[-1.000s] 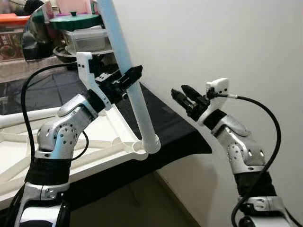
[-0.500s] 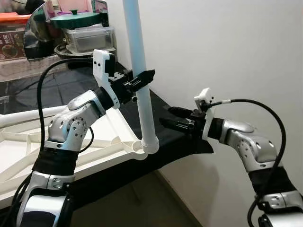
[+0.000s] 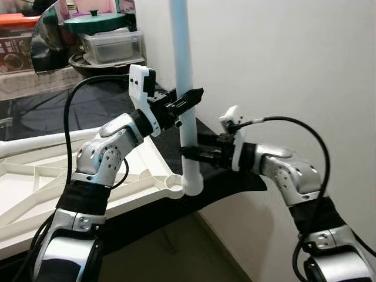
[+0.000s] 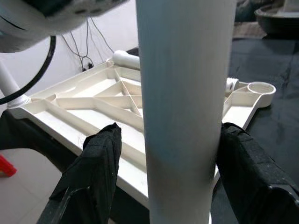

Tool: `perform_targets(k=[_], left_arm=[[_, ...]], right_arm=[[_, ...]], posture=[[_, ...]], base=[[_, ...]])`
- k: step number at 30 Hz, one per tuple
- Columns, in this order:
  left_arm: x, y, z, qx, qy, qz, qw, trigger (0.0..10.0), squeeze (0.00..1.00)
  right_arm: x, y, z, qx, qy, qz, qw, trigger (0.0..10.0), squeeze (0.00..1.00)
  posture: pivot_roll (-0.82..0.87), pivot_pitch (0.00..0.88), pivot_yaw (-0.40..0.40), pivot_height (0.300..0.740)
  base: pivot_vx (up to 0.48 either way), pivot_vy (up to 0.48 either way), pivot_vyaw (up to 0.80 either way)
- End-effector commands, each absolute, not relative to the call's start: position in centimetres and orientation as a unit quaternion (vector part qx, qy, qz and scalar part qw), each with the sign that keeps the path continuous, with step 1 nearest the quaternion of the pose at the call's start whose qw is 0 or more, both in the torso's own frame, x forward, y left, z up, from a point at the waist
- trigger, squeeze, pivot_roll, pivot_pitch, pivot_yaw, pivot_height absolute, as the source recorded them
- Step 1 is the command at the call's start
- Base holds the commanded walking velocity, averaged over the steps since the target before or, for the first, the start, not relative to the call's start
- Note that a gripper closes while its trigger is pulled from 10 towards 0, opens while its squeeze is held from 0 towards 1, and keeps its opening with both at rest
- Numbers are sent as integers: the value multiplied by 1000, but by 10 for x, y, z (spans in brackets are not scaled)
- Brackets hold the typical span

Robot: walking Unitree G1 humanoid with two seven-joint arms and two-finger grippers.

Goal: Building children table

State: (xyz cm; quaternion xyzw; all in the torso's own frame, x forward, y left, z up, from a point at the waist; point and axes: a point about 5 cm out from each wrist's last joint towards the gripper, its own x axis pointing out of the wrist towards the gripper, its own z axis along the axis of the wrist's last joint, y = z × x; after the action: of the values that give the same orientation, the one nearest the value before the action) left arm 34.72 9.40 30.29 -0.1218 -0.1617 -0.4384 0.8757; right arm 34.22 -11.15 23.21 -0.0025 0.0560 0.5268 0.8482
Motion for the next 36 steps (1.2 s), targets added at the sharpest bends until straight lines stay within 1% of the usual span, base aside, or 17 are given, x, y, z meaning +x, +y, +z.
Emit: perform_targets(k=[1, 6, 23, 24, 27, 28, 29, 36], left_arm=[[348, 92, 309, -120, -175, -438, 874, 10000, 0], [349, 88, 308, -124, -178, -440, 871, 10000, 0], [352, 85, 307, -130, -183, -436, 872, 10000, 0], [353, 85, 307, -131, -183, -435, 872, 10000, 0], [353, 85, 307, -131, -184, -434, 872, 10000, 0], [353, 85, 307, -131, -185, -433, 872, 10000, 0], [354, 85, 307, -131, -185, -433, 873, 10000, 0], [355, 86, 308, -131, -187, -429, 874, 10000, 0]], right_arm=[[343, -102, 230, -2, 71, 535, 842, 10000, 0], [344, -91, 230, 7, 75, 536, 841, 10000, 0], [353, -77, 236, 28, 73, 520, 851, 10000, 0], [353, -75, 236, 34, 73, 521, 850, 10000, 1000], [352, -73, 236, 38, 72, 525, 847, 10000, 1000], [352, -71, 236, 37, 73, 525, 847, 10000, 773], [352, -69, 236, 32, 71, 525, 848, 10000, 0], [354, -66, 235, 30, 72, 519, 851, 10000, 0]], posture=[[9, 0, -23, 740], [10, 0, -23, 740], [8, 0, -24, 740], [9, 0, -25, 740], [9, 0, -26, 740], [7, 0, -25, 740], [8, 0, -25, 740], [7, 0, -29, 740]], base=[[0, 0, 0], [0, 0, 0], [0, 0, 0], [0, 0, 0], [0, 0, 0], [0, 0, 0], [0, 0, 0], [0, 0, 0]])
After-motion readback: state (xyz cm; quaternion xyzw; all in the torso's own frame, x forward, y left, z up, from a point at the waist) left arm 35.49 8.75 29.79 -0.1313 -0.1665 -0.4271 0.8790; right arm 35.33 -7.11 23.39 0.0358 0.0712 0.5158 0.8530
